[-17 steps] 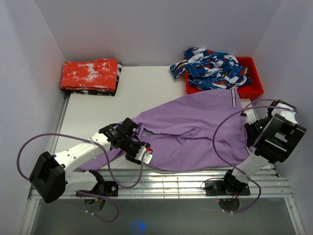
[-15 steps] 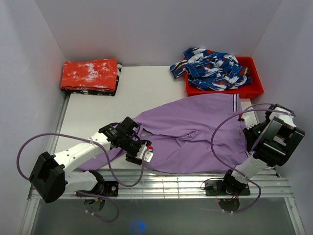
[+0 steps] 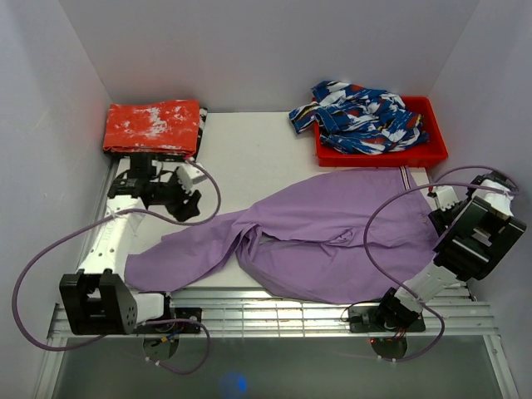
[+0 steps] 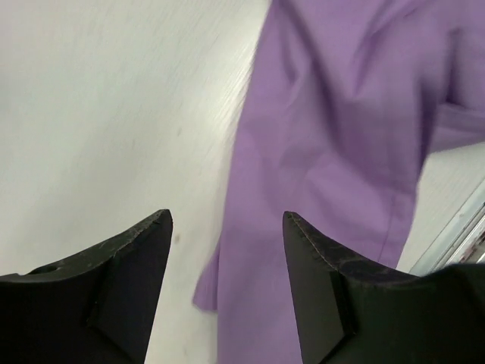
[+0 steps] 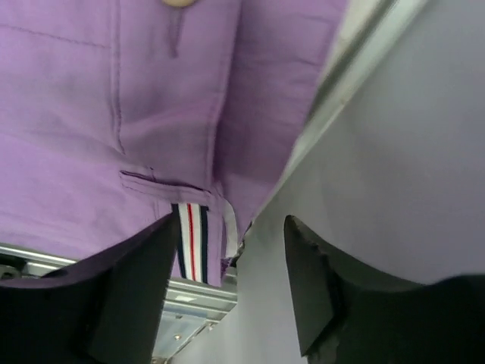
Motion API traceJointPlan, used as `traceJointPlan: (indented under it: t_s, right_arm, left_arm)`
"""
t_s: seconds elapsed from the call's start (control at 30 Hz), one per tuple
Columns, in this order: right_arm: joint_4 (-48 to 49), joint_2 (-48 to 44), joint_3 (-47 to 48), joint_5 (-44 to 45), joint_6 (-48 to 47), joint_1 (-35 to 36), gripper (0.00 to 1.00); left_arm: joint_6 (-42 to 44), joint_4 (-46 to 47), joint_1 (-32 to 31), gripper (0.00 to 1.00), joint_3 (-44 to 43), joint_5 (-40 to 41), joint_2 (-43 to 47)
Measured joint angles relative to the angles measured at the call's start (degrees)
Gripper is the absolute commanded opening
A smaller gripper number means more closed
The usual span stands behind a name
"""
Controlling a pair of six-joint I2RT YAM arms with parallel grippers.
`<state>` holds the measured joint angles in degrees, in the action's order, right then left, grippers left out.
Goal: Fold and stack the trousers
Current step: Flatten the trousers out
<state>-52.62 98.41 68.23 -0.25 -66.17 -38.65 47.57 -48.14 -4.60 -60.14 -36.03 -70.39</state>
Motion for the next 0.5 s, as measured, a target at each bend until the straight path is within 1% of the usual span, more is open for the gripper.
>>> traceJointPlan:
  t_s: [0.07,0.2,0.27,0.33,0.4,0.5]
  right_arm:
    - [-0.6,0.0,1.8,-0.7,0.2,0.2,0.78]
    - [-4.0,-0.1,8.3,-5.5,1.6,2.1,0.81]
    - [-5.0,-0.9,10.5,-9.0,2.4,4.5,0.82]
    - [-5.5,-2.5,10.5,-12.0,3.8,8.5,0.84]
    - [-5.4,-4.0,10.0,-14.1,5.8,13.8,0.85]
    - [-3.6,-4.5,9.6,-17.3,10.0,23.0,0.86]
  left_arm:
    - [1.4,-3.7,10.0,0.72,-0.4,1.1,-3.1]
    - [5.8,-10.0,24.2,0.73,-2.4,4.0,-10.3]
    - [8.7,-13.4,28.2,0.75,-3.4,5.7,-12.7]
    - [11.8,-16.4,31.3,0.75,-3.6,7.5,-14.1]
    - [15.1,-19.1,33.7,0.75,-3.6,10.0,-15.0]
    - [19.5,-21.0,35.1,0.75,-2.8,13.5,-15.7]
